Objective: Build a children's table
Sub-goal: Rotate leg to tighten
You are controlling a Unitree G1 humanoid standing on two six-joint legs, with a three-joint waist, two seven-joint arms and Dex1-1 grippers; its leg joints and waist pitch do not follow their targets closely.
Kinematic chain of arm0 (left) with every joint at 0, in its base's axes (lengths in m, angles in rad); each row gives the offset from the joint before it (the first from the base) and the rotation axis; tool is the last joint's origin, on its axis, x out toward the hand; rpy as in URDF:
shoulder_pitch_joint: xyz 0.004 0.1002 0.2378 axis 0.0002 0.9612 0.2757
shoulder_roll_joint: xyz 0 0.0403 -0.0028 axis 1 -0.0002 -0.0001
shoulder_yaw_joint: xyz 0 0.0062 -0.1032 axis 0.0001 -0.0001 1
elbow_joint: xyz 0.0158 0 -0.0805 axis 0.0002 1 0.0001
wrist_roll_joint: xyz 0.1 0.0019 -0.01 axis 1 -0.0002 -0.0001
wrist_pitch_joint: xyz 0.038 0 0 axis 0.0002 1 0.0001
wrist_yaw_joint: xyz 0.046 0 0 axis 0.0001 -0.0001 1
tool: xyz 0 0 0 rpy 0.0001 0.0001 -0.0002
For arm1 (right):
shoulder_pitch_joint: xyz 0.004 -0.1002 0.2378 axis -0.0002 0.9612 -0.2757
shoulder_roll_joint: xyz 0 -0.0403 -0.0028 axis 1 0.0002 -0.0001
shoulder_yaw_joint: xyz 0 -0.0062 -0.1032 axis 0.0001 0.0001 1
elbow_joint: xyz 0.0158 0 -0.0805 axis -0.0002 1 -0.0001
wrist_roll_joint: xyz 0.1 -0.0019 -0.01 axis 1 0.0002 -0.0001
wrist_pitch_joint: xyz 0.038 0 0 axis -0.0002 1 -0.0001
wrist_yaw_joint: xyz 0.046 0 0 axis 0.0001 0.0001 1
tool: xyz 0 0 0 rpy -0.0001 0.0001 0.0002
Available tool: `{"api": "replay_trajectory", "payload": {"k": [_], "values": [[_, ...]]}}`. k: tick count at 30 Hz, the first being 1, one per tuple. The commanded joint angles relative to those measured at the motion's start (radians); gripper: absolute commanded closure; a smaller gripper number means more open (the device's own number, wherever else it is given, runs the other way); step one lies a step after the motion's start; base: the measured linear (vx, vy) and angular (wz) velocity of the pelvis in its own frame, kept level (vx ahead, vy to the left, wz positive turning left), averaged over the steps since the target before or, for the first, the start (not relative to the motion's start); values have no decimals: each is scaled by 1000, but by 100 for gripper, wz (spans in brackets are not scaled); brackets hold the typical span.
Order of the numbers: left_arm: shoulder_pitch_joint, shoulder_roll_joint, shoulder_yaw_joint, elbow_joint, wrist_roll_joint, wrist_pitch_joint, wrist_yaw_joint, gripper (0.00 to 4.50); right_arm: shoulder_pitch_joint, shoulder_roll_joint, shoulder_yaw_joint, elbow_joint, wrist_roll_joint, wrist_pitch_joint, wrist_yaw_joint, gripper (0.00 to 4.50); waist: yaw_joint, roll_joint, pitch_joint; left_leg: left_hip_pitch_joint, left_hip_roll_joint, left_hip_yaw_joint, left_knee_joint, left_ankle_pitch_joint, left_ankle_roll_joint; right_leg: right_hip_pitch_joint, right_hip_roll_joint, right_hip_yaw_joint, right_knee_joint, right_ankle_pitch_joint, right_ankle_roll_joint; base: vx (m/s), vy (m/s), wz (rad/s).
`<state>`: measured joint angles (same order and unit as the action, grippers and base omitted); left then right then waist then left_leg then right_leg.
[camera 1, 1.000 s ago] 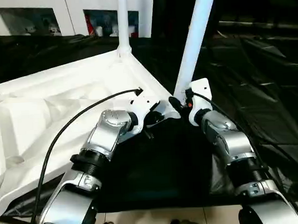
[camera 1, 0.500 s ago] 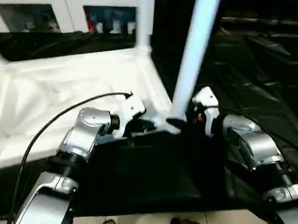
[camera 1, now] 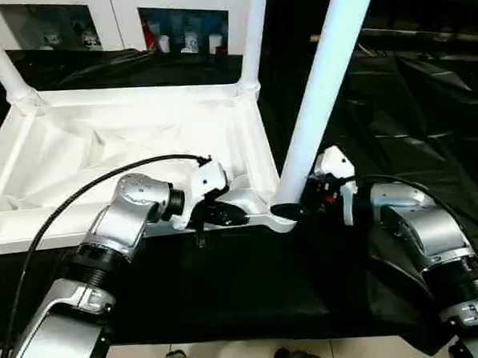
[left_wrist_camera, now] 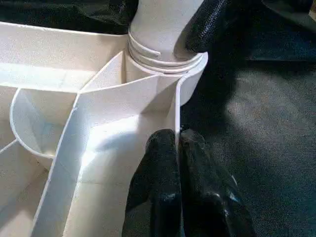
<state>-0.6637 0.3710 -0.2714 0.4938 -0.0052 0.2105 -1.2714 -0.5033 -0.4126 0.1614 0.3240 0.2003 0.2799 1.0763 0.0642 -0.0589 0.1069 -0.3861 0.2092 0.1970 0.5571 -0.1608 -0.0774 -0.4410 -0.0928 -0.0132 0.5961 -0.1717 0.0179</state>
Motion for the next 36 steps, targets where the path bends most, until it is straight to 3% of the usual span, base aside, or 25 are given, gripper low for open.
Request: {"api": "replay_trajectory", "payload": {"k": [1,8,13,15,18,23,27,31,32,36], "values": [[24,-19,-8,10,-41,-24,-21,450,16,-9,31,-14,-9,3,31,224,3,-8,-59,16,10,6,-47,-116,105,60,-22,17,-46,-39,-263,0,0,0],[20,-21,-4,20,-27,-32,-2,450,22,-15,47,5,-33,-20,34,244,3,-9,-58,17,10,6,-47,-124,103,60,-23,18,-47,-57,-258,0,0,0],[-2,-43,10,59,-1,-18,88,450,17,30,11,47,-25,-12,-54,246,1,-7,-54,18,11,5,-50,-166,92,55,-25,18,-56,-125,-250,0,0,0],[-22,-70,27,88,6,-4,155,450,5,83,-27,103,-36,-8,-178,247,-1,-8,-53,18,11,2,-54,-201,66,54,-26,18,-62,-192,-235,0,0,0],[-45,-118,34,115,24,33,252,450,-4,152,-49,171,-72,26,-351,249,-11,-8,-50,13,10,-5,-63,-257,12,51,-29,17,-71,-318,-185,-18,6,-2],[-84,-231,48,165,41,99,433,450,-43,295,-100,243,-99,67,-634,249,-17,-9,-50,16,8,-6,-67,-302,-2,41,-28,19,-83,-380,-148,0,0,0],[-101,-300,45,189,58,105,512,450,-89,367,-93,306,-138,34,-760,249,-18,-7,-52,16,6,-6,-67,-306,-6,38,-24,19,-85,-358,-131,0,0,0],[-110,-314,34,196,65,90,519,450,-109,400,-103,317,-122,8,-768,249,-17,-9,-52,13,5,-6,-68,-314,6,38,-23,18,-87,-353,-118,0,0,0],[-112,-311,33,197,66,88,517,450,-110,402,-112,313,-103,13,-748,194,-15,-8,-55,13,5,-7,-69,-314,9,41,-23,17,-86,-350,-116,0,0,0],[-116,-287,34,199,73,71,490,450,-121,391,-137,308,-84,7,-708,172,-14,-6,-56,11,7,-7,-70,-310,11,41,-23,17,-84,-326,-128,0,0,0]]}}
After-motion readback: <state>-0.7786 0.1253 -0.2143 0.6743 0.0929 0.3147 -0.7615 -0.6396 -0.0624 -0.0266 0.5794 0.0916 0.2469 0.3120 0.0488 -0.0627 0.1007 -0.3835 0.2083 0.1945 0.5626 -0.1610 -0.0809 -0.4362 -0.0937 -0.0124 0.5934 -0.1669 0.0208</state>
